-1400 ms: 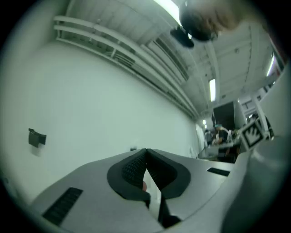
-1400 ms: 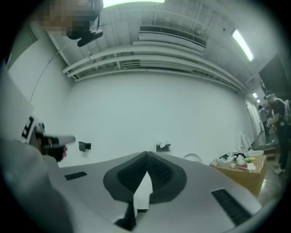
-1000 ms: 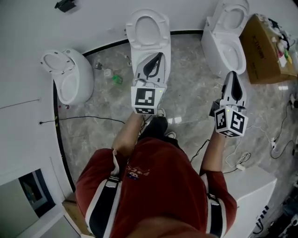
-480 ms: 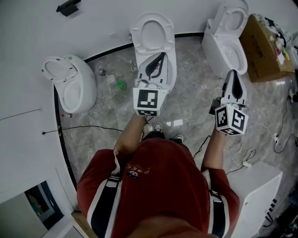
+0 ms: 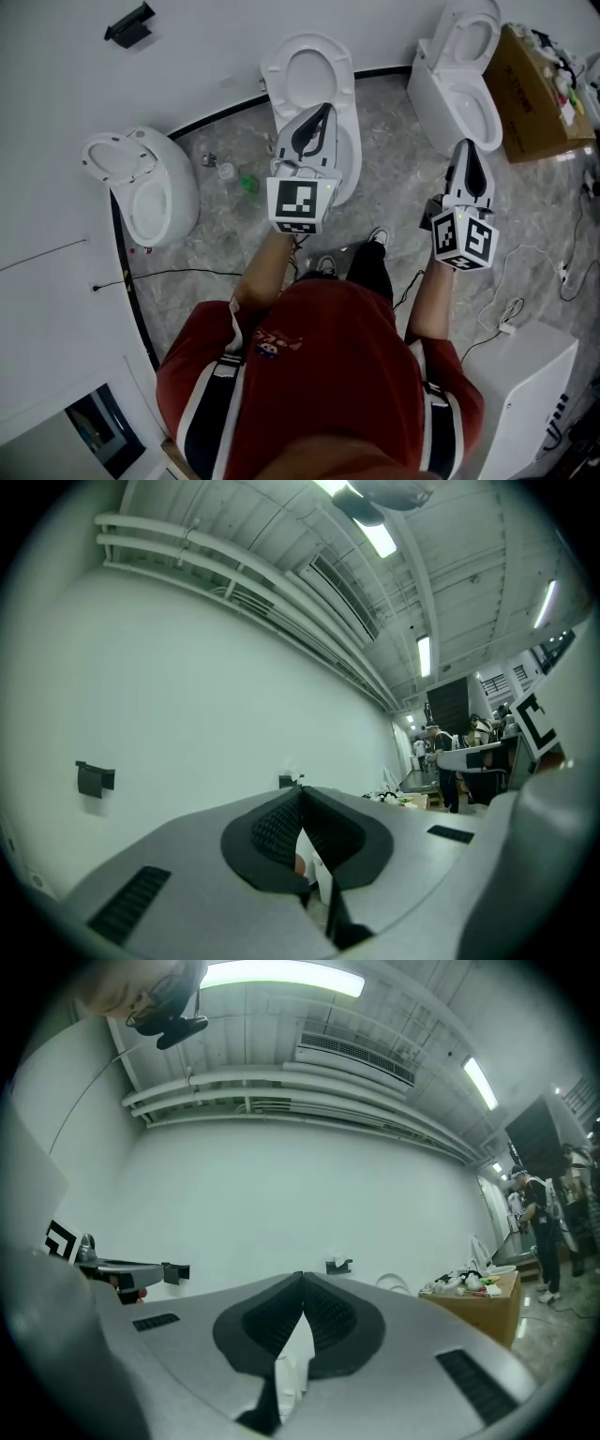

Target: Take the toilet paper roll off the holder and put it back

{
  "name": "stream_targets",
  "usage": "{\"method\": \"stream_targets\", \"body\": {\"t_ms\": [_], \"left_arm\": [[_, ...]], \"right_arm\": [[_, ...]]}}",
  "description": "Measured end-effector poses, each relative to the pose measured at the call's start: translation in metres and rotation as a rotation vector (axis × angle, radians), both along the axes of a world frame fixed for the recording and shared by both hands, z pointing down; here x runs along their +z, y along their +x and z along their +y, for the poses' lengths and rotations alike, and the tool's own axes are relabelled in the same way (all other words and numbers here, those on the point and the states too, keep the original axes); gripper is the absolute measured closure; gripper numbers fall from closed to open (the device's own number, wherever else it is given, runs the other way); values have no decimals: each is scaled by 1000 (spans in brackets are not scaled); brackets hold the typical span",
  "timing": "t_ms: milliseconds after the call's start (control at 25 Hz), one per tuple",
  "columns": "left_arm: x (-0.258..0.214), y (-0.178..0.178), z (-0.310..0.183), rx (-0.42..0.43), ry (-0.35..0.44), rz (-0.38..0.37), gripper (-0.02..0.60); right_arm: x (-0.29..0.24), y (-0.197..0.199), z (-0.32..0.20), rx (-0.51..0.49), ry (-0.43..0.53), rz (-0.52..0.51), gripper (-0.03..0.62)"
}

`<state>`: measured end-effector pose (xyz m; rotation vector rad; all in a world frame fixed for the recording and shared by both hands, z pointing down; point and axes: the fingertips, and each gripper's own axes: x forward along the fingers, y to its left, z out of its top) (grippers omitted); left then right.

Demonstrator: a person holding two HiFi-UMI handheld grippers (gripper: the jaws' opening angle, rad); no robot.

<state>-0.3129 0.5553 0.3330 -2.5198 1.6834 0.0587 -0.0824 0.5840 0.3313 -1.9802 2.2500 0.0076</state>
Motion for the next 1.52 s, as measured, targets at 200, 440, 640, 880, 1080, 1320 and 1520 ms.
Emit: {"method": "stream_targets", "body": {"t_ms": [200,440,640,880,1080,1320,1520], "left_arm": [[2,37,-37,40,3,-12,563],[-7,97,-96,54,22,-13,563],[-11,157,-150,64,-3,0,563],[-18,232,-201,76,14,-6,563],[-14,285,-236,73,9,-8,563],[-12,322,-265,44,9,-17,563],[-10,323,-291,21,15,-21,563]], "right_arm": [[0,28,-36,15,13,6,585],[-3,87,-97,25,5,7,585],[-12,142,-148,20,5,6,585],[-10,213,-195,26,-1,-10,585],[-7,272,-227,41,6,-28,585],[-6,315,-256,34,14,-44,585],[-2,322,-285,24,12,-52,585]]}}
